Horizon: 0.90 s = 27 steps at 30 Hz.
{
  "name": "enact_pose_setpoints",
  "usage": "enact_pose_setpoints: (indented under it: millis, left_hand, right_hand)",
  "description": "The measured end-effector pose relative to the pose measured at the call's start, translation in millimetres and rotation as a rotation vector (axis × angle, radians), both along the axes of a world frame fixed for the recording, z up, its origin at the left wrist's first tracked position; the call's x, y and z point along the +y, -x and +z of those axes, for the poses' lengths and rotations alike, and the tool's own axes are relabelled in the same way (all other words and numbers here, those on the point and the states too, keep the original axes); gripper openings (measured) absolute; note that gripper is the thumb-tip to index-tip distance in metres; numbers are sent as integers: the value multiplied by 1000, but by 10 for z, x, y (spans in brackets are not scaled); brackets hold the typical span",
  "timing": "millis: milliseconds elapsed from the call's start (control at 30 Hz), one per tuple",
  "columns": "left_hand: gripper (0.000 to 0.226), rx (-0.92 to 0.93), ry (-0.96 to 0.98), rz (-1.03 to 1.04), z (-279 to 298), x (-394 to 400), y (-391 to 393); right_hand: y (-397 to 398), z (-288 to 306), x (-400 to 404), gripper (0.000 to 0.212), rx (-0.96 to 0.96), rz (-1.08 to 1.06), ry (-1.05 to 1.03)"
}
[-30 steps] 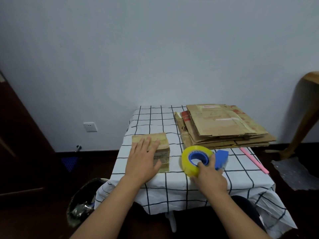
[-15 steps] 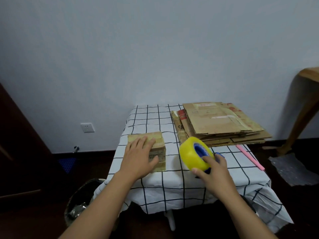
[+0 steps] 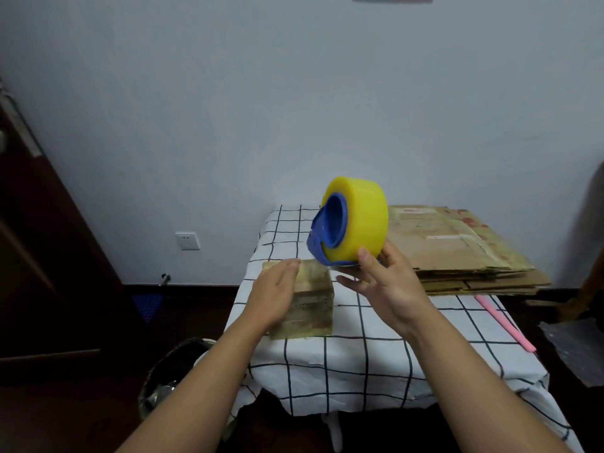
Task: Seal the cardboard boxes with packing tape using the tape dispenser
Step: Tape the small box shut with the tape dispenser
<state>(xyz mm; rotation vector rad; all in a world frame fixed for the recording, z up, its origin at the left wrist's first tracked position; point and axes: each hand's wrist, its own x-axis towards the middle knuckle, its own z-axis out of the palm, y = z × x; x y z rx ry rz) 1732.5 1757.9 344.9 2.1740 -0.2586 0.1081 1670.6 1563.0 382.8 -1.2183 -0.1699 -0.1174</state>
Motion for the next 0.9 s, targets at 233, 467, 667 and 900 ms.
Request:
enact_pose_setpoints:
  millis: [233,467,667,900]
  left_hand:
    - [41,293,481,72,196,30,-6]
    - [46,264,623,-63,220,111,-40]
    - [47,315,733,-161,257,130,-37]
    - [26,282,825,-99,208,78,29]
  right_hand:
    - [-256,-22,272,44,42,152,-212]
    - [-369,-76,329,52,51,203,-249]
    - [-377,-20,359,85,50,245,-63]
    - [-375,76,320,44,33,231,134]
